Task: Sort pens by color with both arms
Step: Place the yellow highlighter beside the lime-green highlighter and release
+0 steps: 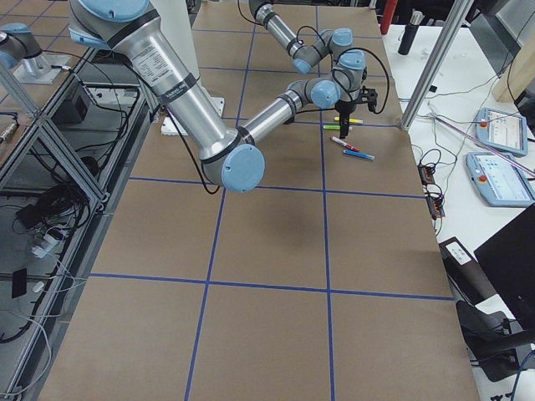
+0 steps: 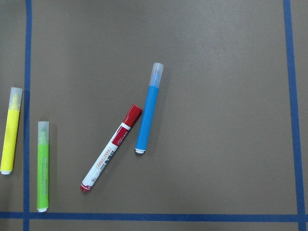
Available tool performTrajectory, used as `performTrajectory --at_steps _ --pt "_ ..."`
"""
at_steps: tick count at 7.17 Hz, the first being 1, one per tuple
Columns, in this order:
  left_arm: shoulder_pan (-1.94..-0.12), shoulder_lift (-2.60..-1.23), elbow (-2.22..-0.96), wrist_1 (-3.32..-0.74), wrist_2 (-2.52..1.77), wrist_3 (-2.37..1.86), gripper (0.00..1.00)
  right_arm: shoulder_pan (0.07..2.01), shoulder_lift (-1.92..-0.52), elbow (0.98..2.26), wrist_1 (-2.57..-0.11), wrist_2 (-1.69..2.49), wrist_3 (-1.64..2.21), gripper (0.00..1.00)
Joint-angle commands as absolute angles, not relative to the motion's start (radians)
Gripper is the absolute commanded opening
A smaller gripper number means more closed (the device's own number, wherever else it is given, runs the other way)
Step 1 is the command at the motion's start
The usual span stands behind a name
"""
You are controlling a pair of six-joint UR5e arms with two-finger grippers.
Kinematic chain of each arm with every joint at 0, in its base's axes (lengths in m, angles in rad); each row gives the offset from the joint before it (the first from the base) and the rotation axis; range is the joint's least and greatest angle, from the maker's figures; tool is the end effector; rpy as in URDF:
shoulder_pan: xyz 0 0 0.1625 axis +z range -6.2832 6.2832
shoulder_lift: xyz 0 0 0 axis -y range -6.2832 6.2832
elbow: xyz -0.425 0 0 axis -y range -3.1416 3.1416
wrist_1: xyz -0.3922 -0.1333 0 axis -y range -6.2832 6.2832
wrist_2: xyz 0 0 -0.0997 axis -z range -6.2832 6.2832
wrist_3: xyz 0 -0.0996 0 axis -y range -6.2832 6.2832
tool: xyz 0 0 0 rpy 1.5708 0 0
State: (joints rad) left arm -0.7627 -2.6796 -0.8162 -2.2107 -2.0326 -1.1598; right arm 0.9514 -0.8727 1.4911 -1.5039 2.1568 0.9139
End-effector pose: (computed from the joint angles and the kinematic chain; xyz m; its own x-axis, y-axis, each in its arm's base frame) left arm 0.5729 -0.6705 0.1809 0.5006 0.0164 -0.8655 0.1620 0.9804 0.1122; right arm -0.3557 -0.6336 0.2619 0.6461 0.0298 0.7627 -0.1018 0.9937 0.0474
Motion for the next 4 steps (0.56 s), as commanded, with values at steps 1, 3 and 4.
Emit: performTrajectory --at_steps 1,3,4 --pt "-0.765 -2.674 -0.836 -2.206 -2.034 -1.157 1.0 0.951 -0.877 1.493 -1.503 2.158 0.91 1.0" --pt "-0.788 -2.553 -1.066 -2.04 -2.077 -1.094 1.0 0.978 -0.943 1.526 -1.503 2.161 0.798 1.0" --pt "-0.845 -2.486 -1.22 -1.859 -2.165 -0.997 1.0 1.018 -1.007 1.557 -1.503 2.17 0.708 1.0"
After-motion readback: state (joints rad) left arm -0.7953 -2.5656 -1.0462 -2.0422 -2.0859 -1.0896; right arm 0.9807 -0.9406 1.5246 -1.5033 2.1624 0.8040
